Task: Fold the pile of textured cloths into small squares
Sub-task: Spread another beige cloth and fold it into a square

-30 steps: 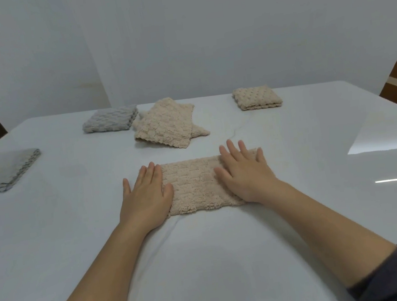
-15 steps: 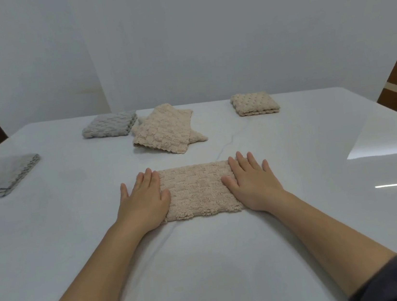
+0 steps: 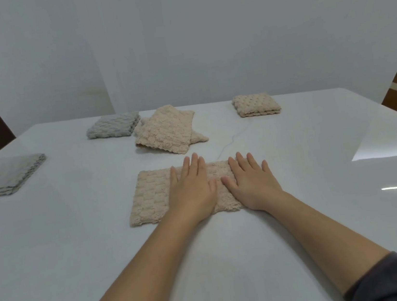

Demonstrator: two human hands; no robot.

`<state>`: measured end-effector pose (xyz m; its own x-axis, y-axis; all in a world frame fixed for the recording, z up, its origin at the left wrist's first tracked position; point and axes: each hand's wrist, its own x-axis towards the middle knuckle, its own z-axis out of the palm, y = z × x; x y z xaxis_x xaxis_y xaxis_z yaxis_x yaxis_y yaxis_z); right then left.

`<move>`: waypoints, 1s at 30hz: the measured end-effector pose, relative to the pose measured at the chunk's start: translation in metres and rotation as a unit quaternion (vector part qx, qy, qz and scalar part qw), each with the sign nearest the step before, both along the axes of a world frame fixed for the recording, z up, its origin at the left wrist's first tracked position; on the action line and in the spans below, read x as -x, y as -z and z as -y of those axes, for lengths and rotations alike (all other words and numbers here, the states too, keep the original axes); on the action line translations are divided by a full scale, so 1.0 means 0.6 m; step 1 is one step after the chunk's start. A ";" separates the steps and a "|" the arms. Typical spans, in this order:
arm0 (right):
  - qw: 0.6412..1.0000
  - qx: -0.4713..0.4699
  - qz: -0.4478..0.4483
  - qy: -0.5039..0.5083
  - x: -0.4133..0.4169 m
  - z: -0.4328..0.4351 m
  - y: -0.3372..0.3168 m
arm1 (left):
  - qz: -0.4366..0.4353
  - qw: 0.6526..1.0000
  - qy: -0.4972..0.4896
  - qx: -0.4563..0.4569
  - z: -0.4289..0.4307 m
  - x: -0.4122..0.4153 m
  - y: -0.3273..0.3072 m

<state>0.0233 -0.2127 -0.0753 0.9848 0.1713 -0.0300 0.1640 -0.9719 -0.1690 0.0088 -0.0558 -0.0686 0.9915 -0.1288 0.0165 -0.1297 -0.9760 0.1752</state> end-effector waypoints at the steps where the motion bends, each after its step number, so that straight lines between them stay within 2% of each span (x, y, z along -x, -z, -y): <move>1: 1.000 0.001 -0.001 -0.001 0.001 0.000 -0.001 | -0.009 1.000 -0.001 -0.007 -0.008 0.001 -0.002; 12: 1.000 0.005 0.000 -0.005 0.001 0.002 -0.002 | -0.011 0.997 -0.073 -0.004 -0.135 0.014 0.000; 19: 1.000 0.019 -0.009 0.011 0.000 -0.007 -0.018 | -0.010 0.996 -0.083 -0.010 -0.146 0.016 0.020; 23: 0.997 0.017 0.053 -0.055 0.015 -0.074 -0.034 | -0.004 0.996 -0.085 -0.010 -0.148 0.014 0.023; 26: 0.993 -0.005 0.030 -0.113 0.022 -0.127 -0.020 | -0.002 0.997 -0.082 -0.010 -0.147 0.014 0.023; 30: 0.993 -0.003 -0.002 -0.115 0.014 -0.124 -0.004 | -0.001 0.997 -0.083 -0.007 -0.149 0.013 0.023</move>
<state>0.0147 -0.1382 -0.0727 0.9197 0.3913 -0.0318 0.3803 -0.9081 -0.1752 0.0011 0.0339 -0.0821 0.9992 0.0365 0.0132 0.0339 -0.9864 0.1611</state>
